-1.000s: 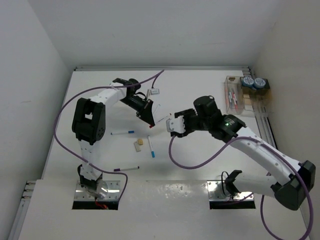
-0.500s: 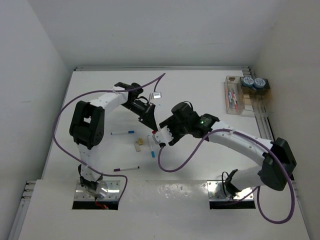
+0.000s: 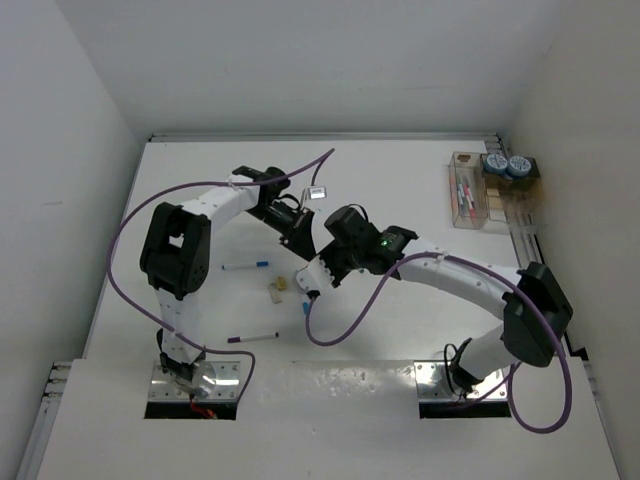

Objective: Sort the stationery into containers
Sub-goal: Pick up the pen from the center of the board, then place the pen in the storage box.

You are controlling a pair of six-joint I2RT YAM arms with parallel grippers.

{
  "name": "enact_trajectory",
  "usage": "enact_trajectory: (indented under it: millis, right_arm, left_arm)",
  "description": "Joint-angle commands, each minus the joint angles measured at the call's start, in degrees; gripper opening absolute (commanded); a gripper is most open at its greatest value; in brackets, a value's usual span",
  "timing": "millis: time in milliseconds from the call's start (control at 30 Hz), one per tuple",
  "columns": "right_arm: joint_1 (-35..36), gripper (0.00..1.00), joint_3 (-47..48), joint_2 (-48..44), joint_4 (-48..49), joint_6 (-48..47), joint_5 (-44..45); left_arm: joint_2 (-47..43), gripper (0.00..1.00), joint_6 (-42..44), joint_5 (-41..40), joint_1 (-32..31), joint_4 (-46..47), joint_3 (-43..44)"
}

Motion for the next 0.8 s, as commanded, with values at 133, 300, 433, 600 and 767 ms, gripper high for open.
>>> enact_trajectory:
  millis: [133, 300, 433, 600, 767]
  right_arm:
    - [-7.1, 0.00, -0.7, -4.8, -1.6, 0.4, -0.2]
    - [-22.0, 0.00, -5.5, -11.4, -2.9, -5.1, -4.7]
    - [-40.8, 0.00, -6.0, -12.2, -4.2, -11.5, -11.2]
    - [-60.7, 0.00, -3.3, -8.2, -1.7, -19.8, -19.4]
    - [-68.7, 0.00, -0.8, -0.7, 6.0, -22.2, -21.9]
  left_arm:
    - [-1.1, 0.73, 4.2, 4.0, 4.0, -1.9, 2.5]
    - [-1.2, 1.00, 6.1, 3.3, 9.9, -3.0, 4.0]
    - [0.8, 1.00, 10.6, 3.3, 12.3, -7.2, 7.1]
    - [2.2, 1.00, 11.5, 3.6, 13.5, -6.9, 7.5]
    - [2.9, 1.00, 10.6, 3.4, 13.6, -5.1, 7.4]
